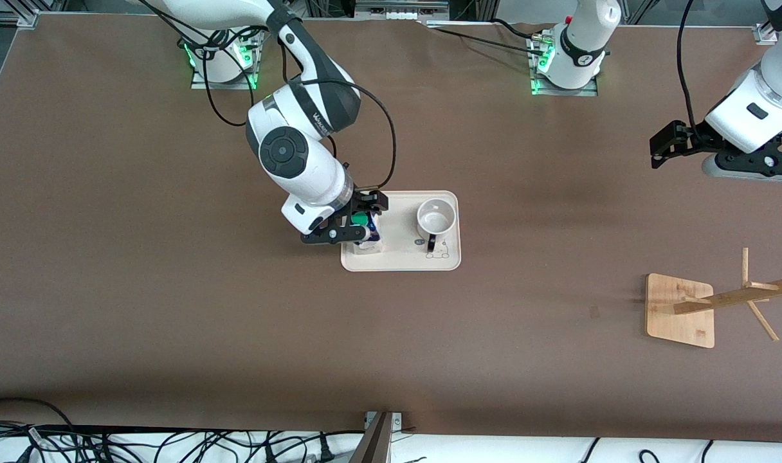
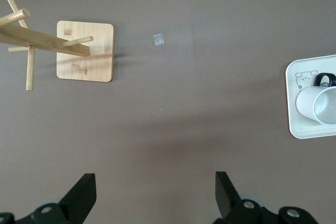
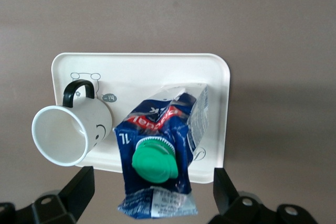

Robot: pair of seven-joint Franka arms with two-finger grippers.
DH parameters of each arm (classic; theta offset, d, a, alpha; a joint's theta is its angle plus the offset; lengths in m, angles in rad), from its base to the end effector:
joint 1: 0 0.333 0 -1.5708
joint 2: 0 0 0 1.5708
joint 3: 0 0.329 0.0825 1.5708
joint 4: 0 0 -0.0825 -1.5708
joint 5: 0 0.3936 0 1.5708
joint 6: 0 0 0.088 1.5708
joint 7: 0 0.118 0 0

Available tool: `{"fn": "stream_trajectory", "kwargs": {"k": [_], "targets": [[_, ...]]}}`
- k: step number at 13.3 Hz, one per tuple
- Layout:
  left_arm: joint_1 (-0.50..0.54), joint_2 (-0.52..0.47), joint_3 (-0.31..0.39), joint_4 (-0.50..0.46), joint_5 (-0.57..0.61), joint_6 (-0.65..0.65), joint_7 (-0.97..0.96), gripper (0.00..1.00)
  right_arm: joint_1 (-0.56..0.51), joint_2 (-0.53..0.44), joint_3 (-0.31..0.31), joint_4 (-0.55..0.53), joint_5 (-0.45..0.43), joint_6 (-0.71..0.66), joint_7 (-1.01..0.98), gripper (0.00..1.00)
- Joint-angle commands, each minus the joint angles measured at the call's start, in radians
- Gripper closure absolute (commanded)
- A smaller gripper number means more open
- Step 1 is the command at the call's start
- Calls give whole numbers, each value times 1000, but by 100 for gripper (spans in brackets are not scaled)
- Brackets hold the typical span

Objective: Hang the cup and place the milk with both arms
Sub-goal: 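Lower the right gripper around the milk carton and close it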

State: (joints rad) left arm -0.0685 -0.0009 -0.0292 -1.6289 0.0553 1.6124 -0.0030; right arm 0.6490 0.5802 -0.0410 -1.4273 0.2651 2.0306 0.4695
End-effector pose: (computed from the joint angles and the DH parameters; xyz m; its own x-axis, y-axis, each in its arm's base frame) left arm 0.5640 -0.0489 0.6028 0.9952 -0.0968 -0.0155 -0.0976 -0.9937 -0.0553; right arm 0.5881 0.4372 0.3573 0.9955 0.0388 -0.0869 0.0209 -0.9800 -0.1978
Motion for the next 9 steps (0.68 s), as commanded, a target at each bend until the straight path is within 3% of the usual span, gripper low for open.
{"fn": "stream_trajectory", "kwargs": {"k": [1,9], "targets": [[3,21,-1,41,-15,-22,-9,0,0,12,1,5,-17,31,-6,0],[3,24,-1,41,-17,-22,-11,0,0,41,-2,2,-20,31,-31,0]]}}
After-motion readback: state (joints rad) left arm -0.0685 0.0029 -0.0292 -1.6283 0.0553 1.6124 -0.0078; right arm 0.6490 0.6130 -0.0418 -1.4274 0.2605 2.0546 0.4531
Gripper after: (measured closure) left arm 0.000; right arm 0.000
